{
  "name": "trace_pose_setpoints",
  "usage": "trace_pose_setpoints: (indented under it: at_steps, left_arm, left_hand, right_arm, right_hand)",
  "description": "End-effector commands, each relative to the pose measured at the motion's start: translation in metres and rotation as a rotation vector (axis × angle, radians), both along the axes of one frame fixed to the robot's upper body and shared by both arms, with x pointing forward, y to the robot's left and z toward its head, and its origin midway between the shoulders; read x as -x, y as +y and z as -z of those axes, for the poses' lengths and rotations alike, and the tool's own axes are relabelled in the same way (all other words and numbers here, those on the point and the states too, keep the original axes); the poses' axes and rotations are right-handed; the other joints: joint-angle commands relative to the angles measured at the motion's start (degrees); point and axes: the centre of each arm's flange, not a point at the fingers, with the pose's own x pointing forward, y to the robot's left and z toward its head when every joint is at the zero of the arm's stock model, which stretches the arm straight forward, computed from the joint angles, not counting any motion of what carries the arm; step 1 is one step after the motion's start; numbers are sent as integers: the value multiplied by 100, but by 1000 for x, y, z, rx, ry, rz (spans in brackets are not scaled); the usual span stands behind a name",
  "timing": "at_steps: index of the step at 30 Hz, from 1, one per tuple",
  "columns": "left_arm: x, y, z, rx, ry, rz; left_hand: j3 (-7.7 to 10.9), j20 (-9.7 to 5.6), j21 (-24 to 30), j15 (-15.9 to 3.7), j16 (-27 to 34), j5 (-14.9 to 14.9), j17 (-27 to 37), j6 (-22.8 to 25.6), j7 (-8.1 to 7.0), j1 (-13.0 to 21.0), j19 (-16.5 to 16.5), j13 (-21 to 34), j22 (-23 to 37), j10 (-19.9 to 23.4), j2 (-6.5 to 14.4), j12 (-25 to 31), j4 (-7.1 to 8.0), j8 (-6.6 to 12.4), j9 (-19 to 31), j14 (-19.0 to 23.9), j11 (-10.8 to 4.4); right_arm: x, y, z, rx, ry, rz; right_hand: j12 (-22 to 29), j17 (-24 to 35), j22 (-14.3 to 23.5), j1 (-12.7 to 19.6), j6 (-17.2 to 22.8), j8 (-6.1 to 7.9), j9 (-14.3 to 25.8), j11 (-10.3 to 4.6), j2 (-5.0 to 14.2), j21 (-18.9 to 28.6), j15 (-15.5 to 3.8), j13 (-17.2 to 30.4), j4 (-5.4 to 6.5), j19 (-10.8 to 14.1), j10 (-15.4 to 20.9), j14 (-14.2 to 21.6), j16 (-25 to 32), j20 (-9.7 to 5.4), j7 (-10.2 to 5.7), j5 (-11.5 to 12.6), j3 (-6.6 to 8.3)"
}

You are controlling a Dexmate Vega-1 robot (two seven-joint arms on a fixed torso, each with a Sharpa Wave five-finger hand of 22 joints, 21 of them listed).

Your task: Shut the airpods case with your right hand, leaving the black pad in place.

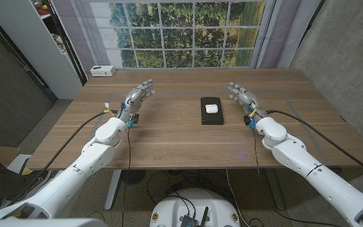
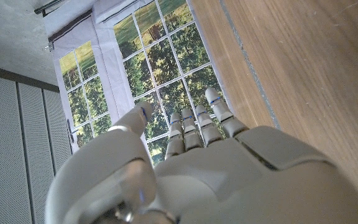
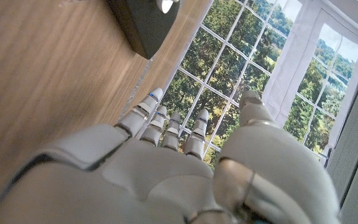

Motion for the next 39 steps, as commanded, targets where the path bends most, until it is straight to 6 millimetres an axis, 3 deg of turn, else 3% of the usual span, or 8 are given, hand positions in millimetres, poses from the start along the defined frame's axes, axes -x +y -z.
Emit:
trace_pose_setpoints:
  at_steps: [1, 4, 5, 8, 11, 18, 26, 39]
  left_arm:
    - [11, 2, -10, -70, -36, -8]
    - [12, 4, -12, -86, -38, -11]
    - [13, 4, -13, -90, -39, -12]
    - [11, 6, -17, -96, -51, -12]
    - [10, 7, -20, -102, -59, -7]
    - [7, 7, -26, -135, -71, -10]
    - [11, 5, -29, -151, -88, -40]
    - [7, 2, -40, -201, -99, -55]
  left_hand:
    - [-57, 24, -66, 16, -1, 45, 14, 114, 3, 31, -66, 25, 28, -52, -38, 51, -31, 45, 30, -91, 0]
    - [-83, 31, -95, 6, -3, 49, 9, 142, -16, 34, -90, 32, 28, -70, -44, 54, -62, 48, 35, -128, 10]
    - [-93, 32, -110, 6, -1, 50, 8, 161, -26, 34, -105, 35, 28, -74, -41, 57, -71, 52, 37, -139, 4]
    - [-111, 31, -132, 9, 1, 53, 5, 174, -26, 38, -124, 40, 29, -76, -44, 64, -92, 51, 40, -154, -25]
    - [-130, 35, -157, 1, 5, 57, 1, 192, -24, 42, -145, 46, 29, -70, -49, 73, -117, 52, 44, -164, -9]
    - [-163, 32, -202, -3, 10, 64, -7, 221, -29, 48, -185, 56, 29, -75, -63, 84, -162, 53, 50, -177, -35]
    - [-211, 45, -267, -9, 24, 81, -15, 271, -29, 67, -200, 75, 30, -20, -58, 128, -240, 54, 62, -182, -39]
    - [-240, 48, -325, -32, 32, 103, -24, 366, -1, 99, -210, 92, 30, 0, -58, 152, -321, 73, 73, -165, -49]
  right_arm:
    - [32, 32, 10, 269, 66, 349]
    - [35, 38, 13, 308, 91, 421]
    - [37, 40, 14, 321, 99, 444]
    - [43, 51, 19, 322, 121, 499]
    - [44, 56, 26, 295, 149, 530]
    - [47, 64, 33, 283, 207, 580]
    - [50, 86, 43, 272, 251, 602]
    - [43, 115, 48, 241, 218, 599]
  right_hand:
    - [6, 16, 4, 21, -67, 31, 93, -14, -178, -3, -96, 38, 48, -231, -287, -313, 1, 76, 896, 46, -132]
    - [-24, 15, 3, 21, -53, 51, 114, 66, -284, -27, 18, 38, 38, -397, -478, -541, -38, 160, 1070, 55, -188]
    - [-37, 16, 3, 3, -57, 60, 130, 110, -336, -27, 80, 36, 47, -464, -585, -639, -40, 201, 1214, 65, -222]
    - [-46, 17, 1, 3, 25, 120, 162, 247, -431, -52, 174, 30, 40, -651, -731, -831, -55, 186, 1360, 82, -270]
    - [-81, 18, 0, 172, 6, 176, 221, 417, -493, -60, 288, 26, -17, -910, -1057, -1111, -63, 291, 1450, 125, -260]
    - [-74, 19, -2, 406, -110, 215, 285, 532, -524, -61, 429, 18, -53, -1142, -1298, -1324, -51, 425, 1598, 166, -226]
    - [-64, 25, -3, 747, -311, 259, 377, 817, -506, -50, 752, -7, -51, -1432, -1673, -1590, -37, 754, 1986, 182, -164]
    - [-28, 29, -4, 996, -369, 299, 422, 813, -434, -22, 753, -20, -68, -1474, -1750, -1635, -8, 791, 1916, 212, -87]
